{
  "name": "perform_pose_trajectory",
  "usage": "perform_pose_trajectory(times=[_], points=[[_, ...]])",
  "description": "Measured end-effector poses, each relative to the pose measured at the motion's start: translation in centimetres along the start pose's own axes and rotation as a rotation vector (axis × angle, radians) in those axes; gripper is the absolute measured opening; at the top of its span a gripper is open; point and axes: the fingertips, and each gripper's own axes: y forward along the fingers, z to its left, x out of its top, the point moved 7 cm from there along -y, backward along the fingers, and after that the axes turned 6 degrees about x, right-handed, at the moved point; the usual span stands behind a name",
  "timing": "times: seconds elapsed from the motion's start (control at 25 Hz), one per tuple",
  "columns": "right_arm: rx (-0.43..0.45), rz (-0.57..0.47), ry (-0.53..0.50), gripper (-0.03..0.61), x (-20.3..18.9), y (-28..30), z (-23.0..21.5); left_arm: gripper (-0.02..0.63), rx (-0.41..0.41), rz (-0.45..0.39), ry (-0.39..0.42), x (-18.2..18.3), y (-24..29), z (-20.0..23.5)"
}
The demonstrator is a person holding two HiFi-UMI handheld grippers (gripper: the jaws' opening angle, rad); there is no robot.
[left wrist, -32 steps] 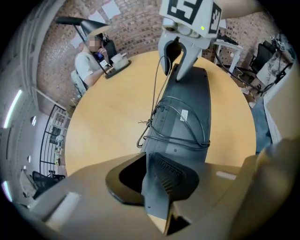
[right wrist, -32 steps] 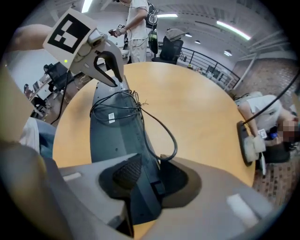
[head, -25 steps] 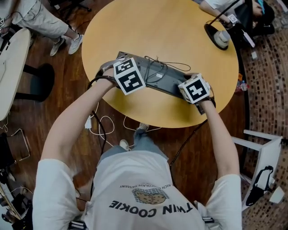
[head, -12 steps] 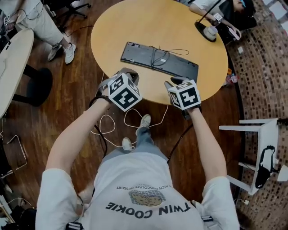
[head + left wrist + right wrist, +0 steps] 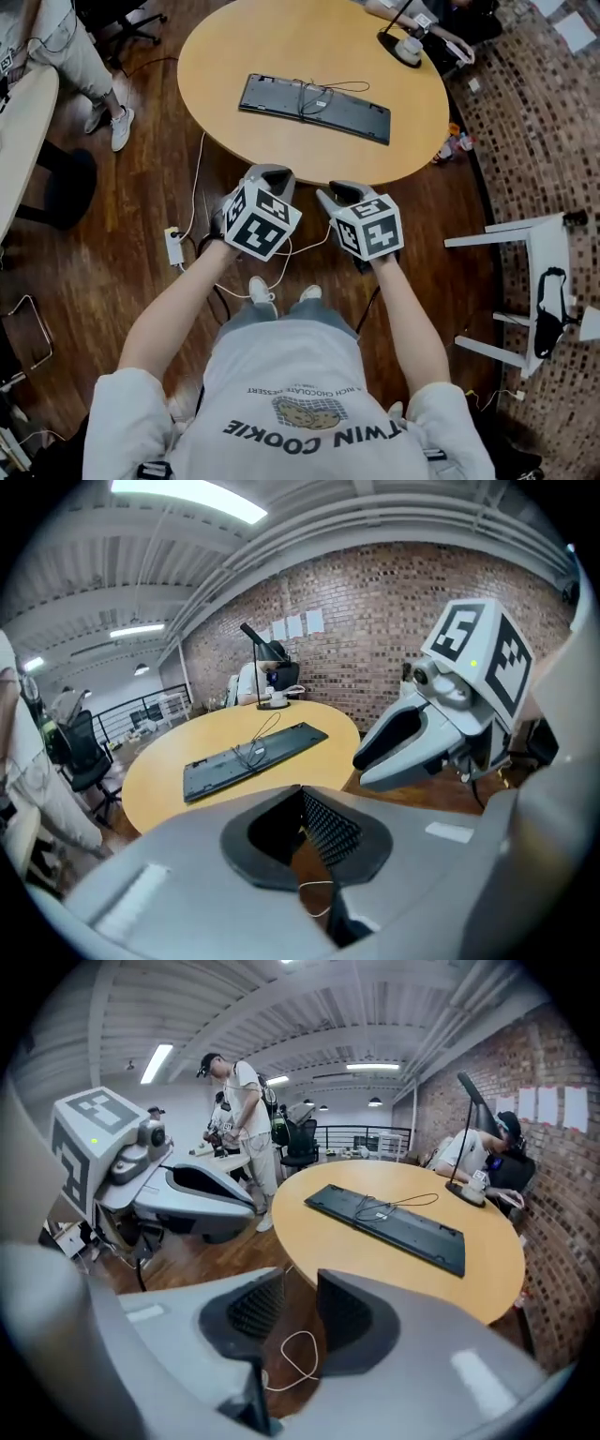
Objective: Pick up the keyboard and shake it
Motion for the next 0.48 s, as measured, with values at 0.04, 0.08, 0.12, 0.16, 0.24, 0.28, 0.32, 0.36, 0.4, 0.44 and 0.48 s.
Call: perform_pose_trajectory(times=[0.04, 0.08, 0.12, 0.16, 0.24, 0.28, 0.32, 0.36, 0.4, 0.44, 0.48], points=[[0.009, -0.025, 0.018, 0.104, -0.3, -0.7, 0.6, 0.008, -0.005, 0.003, -0.045, 0.0, -0.5, -0.7], [0.020, -0.053, 0.040, 0.100, -0.6, -1.5, 1.2, 0.008, -0.005, 0.005, -0.085, -0.1, -0.9, -1.5], [0.028, -0.081, 0.060, 0.094, -1.1, -2.2, 1.7, 0.008, -0.001, 0.006, -0.115, -0.2, -1.3, -2.3], [0.030, -0.107, 0.075, 0.087, -1.6, -2.9, 2.3, 0.008, 0.007, 0.005, -0.134, -0.4, -1.7, -3.3], [0.017, -0.152, 0.092, 0.065, -2.8, -4.3, 3.3, 0.008, 0.024, -0.008, -0.154, -0.9, -2.5, -5.5], [0.008, -0.174, 0.100, 0.051, -3.5, -5.1, 3.8, 0.008, 0.032, -0.015, -0.164, -1.1, -3.0, -6.7], [0.001, -0.197, 0.108, 0.040, -4.2, -6.0, 4.2, 0.008, 0.040, -0.018, -0.178, -1.3, -3.4, -7.9], [-0.004, -0.217, 0.113, 0.034, -4.9, -6.9, 4.6, 0.008, 0.049, -0.021, -0.193, -1.3, -3.9, -9.2], [-0.008, -0.233, 0.112, 0.030, -5.6, -7.9, 5.0, 0.008, 0.060, -0.028, -0.206, -1.3, -4.5, -10.4], [-0.010, -0.244, 0.106, 0.028, -6.3, -8.8, 5.4, 0.008, 0.072, -0.035, -0.215, -1.1, -5.0, -11.6], [-0.011, -0.252, 0.099, 0.026, -7.2, -9.8, 5.9, 0.008, 0.085, -0.043, -0.220, -1.0, -5.7, -12.9]])
